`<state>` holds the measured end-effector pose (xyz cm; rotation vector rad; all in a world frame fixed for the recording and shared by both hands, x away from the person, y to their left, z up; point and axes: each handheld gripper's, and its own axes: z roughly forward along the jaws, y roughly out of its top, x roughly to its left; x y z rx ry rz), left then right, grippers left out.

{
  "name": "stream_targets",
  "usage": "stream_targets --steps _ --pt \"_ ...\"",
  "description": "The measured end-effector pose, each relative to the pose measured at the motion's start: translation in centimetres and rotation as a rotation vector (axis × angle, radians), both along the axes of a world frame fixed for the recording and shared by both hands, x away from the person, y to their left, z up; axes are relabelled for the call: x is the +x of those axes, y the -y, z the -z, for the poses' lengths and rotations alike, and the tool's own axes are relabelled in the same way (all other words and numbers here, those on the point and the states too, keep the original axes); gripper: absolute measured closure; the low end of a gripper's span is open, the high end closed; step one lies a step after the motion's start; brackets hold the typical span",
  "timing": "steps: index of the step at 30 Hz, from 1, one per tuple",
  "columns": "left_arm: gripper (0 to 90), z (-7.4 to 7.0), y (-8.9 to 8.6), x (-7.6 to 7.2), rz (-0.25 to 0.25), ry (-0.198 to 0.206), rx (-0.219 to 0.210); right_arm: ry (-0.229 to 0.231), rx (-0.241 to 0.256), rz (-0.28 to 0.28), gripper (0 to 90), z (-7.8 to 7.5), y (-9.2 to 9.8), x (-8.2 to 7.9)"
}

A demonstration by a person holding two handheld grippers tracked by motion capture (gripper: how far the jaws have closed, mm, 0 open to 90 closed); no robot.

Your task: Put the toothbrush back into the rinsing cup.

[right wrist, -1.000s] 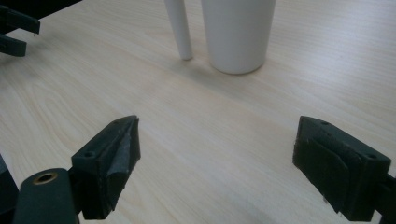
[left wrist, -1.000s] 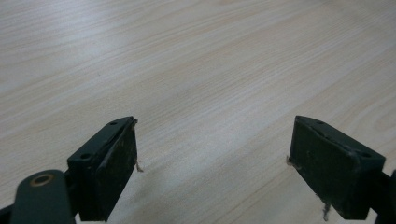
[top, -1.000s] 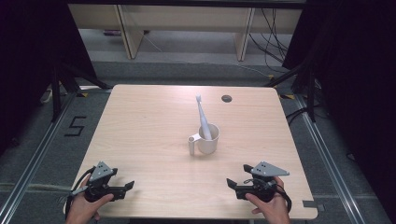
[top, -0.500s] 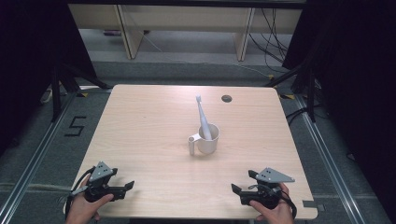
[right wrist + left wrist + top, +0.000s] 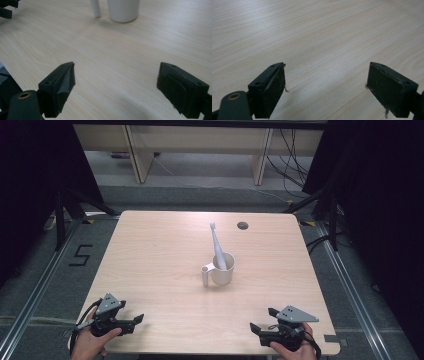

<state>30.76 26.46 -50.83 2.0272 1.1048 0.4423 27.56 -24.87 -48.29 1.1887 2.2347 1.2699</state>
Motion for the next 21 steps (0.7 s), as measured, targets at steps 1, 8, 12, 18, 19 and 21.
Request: stream_targets --steps 1,8,12,18,19,21 --pt "14.8 0.0 0.0 0.0 -0.005 0.002 -0.003 0.011 0.013 -0.013 15.7 0.2 -0.1 0.1" --pt "14.7 0.0 0.1 0.0 -0.002 -0.001 -0.003 -0.002 -0.025 -0.008 15.7 0.2 -0.1 -0.6" --pt "14.7 0.0 0.1 0.0 -0.002 0.001 0.0 -0.018 -0.018 -0.02 15.7 0.4 0.0 -0.9" --pt "14.8 0.0 0.1 0.0 -0.001 -0.002 -0.001 -0.05 -0.019 0.002 15.7 0.4 0.1 -1.4" --pt "14.7 0.0 0.1 0.0 -0.003 0.001 -0.001 -0.043 -0.03 0.0 15.7 0.4 0.1 -1.4" --pt "14.7 0.0 0.1 0.0 -0.003 0.001 -0.004 -0.026 -0.042 -0.009 15.7 0.6 0.2 -1.3"
